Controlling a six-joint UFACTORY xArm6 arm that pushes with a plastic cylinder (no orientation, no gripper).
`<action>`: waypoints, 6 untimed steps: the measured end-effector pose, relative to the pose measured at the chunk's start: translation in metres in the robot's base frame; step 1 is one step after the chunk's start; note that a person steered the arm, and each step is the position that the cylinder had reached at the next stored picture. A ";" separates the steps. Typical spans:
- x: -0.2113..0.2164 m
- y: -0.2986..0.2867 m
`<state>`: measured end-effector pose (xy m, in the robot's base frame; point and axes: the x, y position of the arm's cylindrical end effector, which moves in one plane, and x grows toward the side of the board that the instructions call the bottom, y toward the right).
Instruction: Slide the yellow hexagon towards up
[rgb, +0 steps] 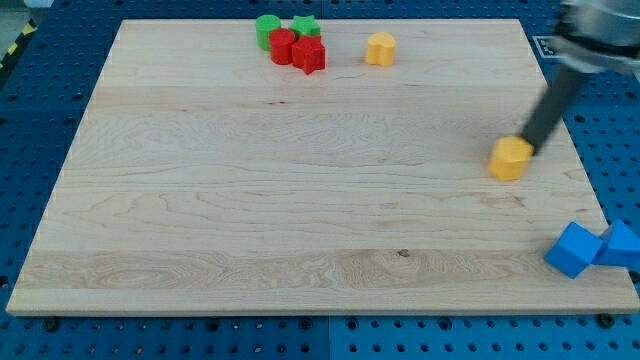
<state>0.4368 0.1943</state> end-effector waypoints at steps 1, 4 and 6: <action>0.016 -0.017; 0.081 -0.075; 0.031 -0.138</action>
<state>0.4676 0.0566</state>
